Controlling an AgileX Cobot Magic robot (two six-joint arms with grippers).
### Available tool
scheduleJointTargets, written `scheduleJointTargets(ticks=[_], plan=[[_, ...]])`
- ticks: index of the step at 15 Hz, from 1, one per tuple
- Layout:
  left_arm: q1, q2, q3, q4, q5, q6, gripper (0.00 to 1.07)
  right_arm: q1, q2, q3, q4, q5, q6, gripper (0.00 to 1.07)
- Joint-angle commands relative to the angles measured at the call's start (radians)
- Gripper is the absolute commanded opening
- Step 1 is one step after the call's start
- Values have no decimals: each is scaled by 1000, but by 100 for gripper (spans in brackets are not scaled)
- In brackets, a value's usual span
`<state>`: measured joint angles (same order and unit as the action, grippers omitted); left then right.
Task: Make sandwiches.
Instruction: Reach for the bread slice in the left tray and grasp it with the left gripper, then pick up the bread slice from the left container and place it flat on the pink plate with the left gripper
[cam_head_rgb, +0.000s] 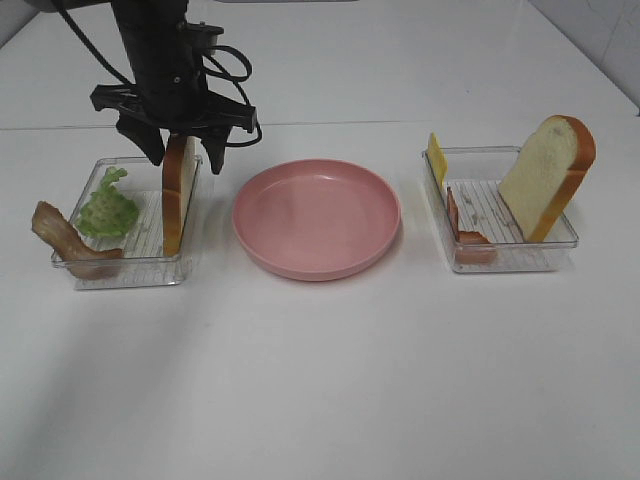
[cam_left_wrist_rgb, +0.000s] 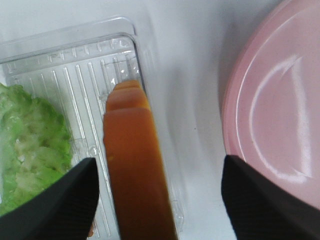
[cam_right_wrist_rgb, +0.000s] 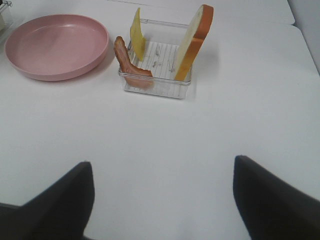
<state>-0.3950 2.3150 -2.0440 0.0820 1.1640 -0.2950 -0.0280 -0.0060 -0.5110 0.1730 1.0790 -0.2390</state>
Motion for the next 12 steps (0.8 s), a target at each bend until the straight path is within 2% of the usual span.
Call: scheduleJointTargets(ticks=[1, 2, 6, 7, 12], plan=[[-2, 2, -3, 11, -8, -9, 44, -7, -13, 3, 2, -3, -4, 73], [-2, 2, -3, 14, -8, -9, 34, -7, -13, 3, 2, -3, -4, 73], [-2, 1, -9, 29, -5, -8, 4, -7, -13, 3, 2, -3, -4, 73], [-2, 0, -21, 29, 10, -8, 0, -7, -13, 3, 2, -3, -4, 73], [-2, -86, -164, 2, 122, 9, 0, -7, -13, 3, 2, -3, -4, 73]])
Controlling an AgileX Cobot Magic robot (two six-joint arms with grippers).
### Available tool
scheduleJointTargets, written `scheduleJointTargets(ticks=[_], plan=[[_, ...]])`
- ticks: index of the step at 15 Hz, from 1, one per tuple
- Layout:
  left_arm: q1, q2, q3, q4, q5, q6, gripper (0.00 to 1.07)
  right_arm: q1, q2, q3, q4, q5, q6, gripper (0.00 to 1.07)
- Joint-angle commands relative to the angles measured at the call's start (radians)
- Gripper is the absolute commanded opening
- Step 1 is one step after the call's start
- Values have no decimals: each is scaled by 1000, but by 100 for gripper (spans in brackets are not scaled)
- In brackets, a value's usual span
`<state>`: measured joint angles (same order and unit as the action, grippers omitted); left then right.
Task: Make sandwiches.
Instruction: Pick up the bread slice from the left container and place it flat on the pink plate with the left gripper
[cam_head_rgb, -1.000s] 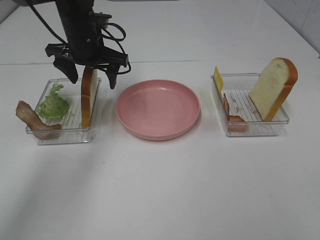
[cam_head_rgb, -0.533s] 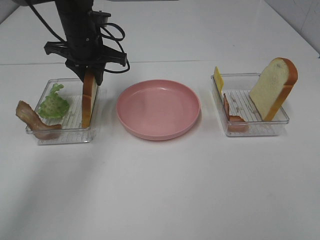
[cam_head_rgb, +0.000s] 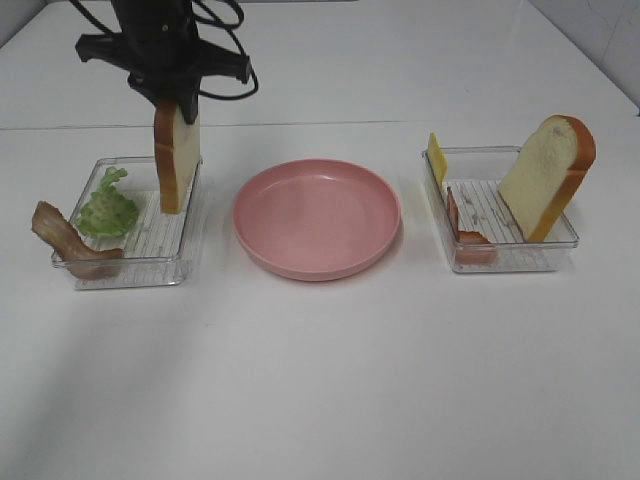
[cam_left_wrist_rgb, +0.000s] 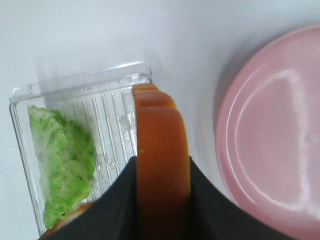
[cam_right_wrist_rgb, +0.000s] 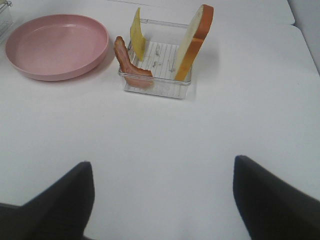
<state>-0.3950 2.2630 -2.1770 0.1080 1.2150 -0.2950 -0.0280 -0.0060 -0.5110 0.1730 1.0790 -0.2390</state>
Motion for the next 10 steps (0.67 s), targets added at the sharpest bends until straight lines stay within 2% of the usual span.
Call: scheduleJointTargets(ticks=[1, 3, 4, 5, 6, 7, 8, 9, 10], plan=[[-2, -49, -50, -66, 69, 37, 0, -7, -13, 3, 2, -3, -4, 73], [10, -57, -100, -195, 58, 114, 0, -7, -13, 3, 2, -3, -4, 73], [30, -55, -106, -309, 38, 159, 0, -7, -13, 3, 2, -3, -4, 73], [39, -52, -106, -370, 27, 176, 0, -7, -13, 3, 2, -3, -4, 73], [66, -40, -106, -478, 7, 225, 0, -7, -13, 3, 2, -3, -4, 73], [66, -40, -106, -478, 7, 225, 0, -7, -13, 3, 2, -3, -4, 73], [107, 13, -106, -696, -22, 332, 0, -7, -13, 3, 2, -3, -4, 73], [112, 45, -106, -760, -31, 363, 0, -7, -13, 3, 2, -3, -4, 73], [112, 45, -106, -760, -31, 363, 0, -7, -13, 3, 2, -3, -4, 73]])
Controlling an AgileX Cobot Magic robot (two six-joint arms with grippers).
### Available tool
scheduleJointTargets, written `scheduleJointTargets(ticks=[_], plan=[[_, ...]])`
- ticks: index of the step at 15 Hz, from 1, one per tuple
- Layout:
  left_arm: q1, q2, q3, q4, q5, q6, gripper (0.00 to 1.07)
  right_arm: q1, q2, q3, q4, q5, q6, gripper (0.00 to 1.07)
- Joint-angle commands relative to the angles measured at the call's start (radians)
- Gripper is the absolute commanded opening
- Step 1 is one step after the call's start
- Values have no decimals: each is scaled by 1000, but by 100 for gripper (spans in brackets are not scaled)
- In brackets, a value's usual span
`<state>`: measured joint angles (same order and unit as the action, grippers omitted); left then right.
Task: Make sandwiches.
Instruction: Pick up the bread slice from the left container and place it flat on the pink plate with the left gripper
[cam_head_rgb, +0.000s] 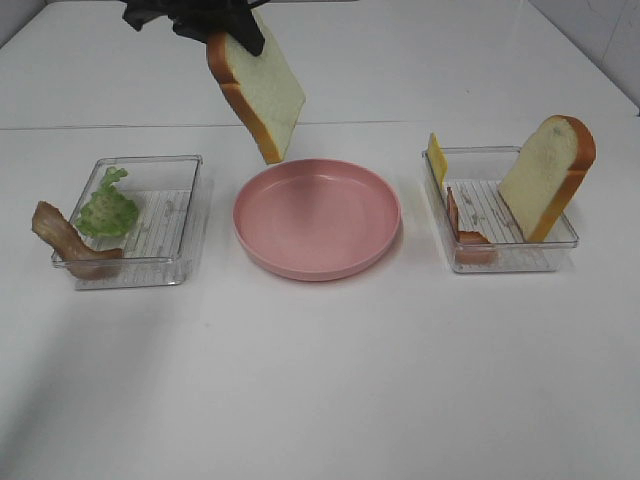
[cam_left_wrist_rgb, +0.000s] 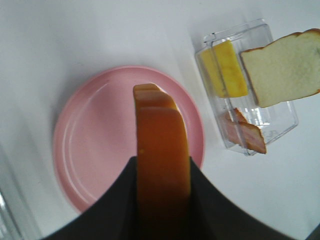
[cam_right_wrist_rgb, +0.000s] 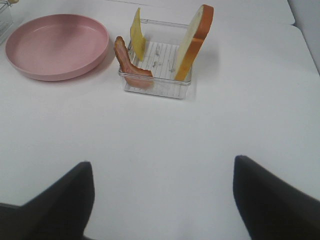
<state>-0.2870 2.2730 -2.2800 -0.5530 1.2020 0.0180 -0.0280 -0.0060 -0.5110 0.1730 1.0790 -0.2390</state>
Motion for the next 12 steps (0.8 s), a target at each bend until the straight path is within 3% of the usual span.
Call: scheduleJointTargets(ticks=[1, 3, 6, 12], plan=[[4, 89, -3, -174, -28, 74, 0, -7, -13, 3, 2, -3, -4, 73], [-2, 185, -3, -327, -42, 113, 0, -7, -13, 3, 2, -3, -4, 73], [-2, 288, -3, -459, -67, 155, 0, -7, -13, 3, 2, -3, -4, 73], [-2, 363, -3, -444, -66, 148, 0, -7, -13, 3, 2, -3, -4, 73]])
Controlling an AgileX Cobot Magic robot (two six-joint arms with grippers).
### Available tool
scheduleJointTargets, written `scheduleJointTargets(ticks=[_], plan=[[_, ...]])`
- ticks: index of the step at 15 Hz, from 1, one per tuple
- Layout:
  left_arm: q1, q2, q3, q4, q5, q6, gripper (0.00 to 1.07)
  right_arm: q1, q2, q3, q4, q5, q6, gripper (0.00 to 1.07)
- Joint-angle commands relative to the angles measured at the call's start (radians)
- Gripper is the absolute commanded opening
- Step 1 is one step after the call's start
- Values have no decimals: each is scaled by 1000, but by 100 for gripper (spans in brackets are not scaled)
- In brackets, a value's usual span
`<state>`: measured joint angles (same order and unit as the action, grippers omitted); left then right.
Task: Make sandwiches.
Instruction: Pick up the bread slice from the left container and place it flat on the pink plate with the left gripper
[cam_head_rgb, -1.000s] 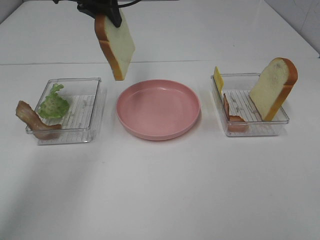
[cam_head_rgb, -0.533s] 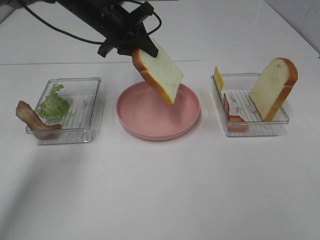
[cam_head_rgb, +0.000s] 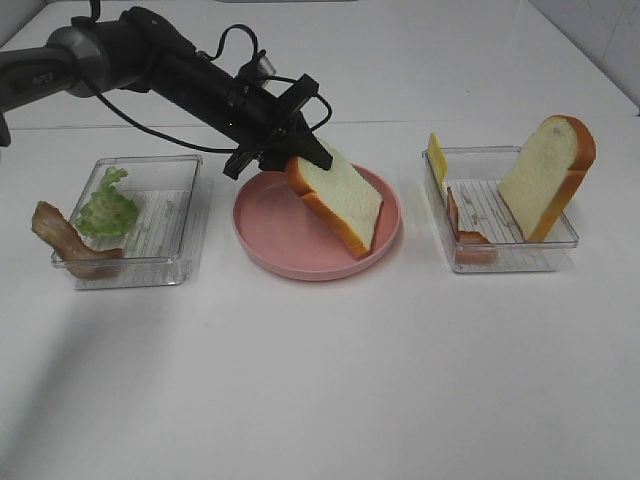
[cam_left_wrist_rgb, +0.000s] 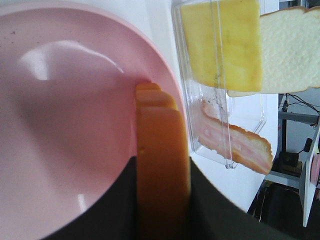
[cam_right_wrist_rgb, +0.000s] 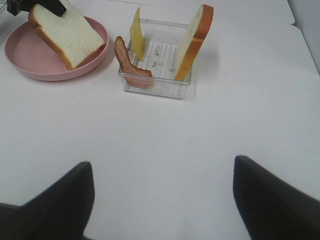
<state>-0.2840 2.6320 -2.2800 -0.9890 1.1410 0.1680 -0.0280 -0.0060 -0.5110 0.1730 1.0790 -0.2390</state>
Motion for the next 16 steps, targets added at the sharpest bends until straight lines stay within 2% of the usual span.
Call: scheduleJointTargets(ticks=[1, 3, 4, 5, 6, 7, 8, 10, 11, 13, 16], plan=[[-5, 7, -3, -4, -6, -3, 0, -7, -13, 3, 2, -3, -4, 73], [-5, 6, -3, 7, -8, 2, 8, -7, -13, 3, 2, -3, -4, 73], [-5, 6, -3, 8, -8, 2, 21, -7, -13, 3, 2, -3, -4, 73], [-5, 4, -10, 8, 1, 1, 51, -7, -13, 3, 2, -3, -4, 73], [-5, 4, -22, 8, 3, 1, 67, -7, -13, 3, 2, -3, -4, 73], [-5, 4, -43, 8, 5, 1, 75, -7, -13, 3, 2, -3, -4, 73], [-5, 4, -57, 9, 9, 1, 75, -7, -13, 3, 2, -3, -4, 73], [-5, 4, -123, 77, 35, -30, 75, -7, -13, 3, 2, -3, -4, 73], [-13, 4, -173, 183, 63, -93, 75, -7, -13, 3, 2, -3, -4, 73], [-48, 4, -238, 378, 113, -168, 75, -7, -13, 3, 2, -3, -4, 73], [-122, 4, -333, 660, 148, -234, 75, -7, -13, 3, 2, -3, -4, 73]])
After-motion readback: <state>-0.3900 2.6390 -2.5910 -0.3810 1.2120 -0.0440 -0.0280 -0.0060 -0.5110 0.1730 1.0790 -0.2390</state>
